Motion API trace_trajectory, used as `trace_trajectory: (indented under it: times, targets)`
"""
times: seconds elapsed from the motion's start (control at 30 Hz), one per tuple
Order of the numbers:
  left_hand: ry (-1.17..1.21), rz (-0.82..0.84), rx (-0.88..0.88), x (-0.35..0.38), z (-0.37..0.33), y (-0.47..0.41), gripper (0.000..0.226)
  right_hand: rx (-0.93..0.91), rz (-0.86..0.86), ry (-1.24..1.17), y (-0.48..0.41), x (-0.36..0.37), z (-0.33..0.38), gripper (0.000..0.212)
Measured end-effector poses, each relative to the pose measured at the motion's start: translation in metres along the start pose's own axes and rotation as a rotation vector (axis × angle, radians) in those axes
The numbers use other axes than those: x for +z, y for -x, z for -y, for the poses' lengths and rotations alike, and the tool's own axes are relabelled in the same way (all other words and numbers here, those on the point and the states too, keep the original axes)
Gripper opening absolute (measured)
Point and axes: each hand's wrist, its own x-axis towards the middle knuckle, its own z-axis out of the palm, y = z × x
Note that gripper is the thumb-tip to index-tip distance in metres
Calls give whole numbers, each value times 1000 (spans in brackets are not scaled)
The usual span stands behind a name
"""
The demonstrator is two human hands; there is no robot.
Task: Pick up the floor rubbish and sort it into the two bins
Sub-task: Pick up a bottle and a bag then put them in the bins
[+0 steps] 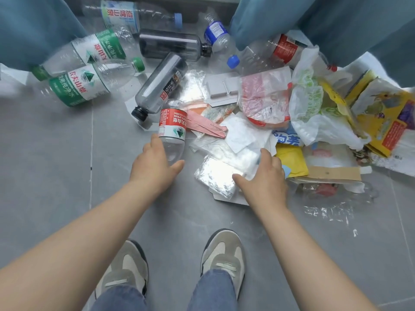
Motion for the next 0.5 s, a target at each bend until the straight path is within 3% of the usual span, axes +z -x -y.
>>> trace_trajectory:
  times: [0.3,0.5]
  targets:
    - [-6,-30,18,3,0,-2,71,68,-62,124,-11,16,0,115]
    - [-7,-29,29,5,-2,-3,67,104,-145,148,-15,12,-5,99]
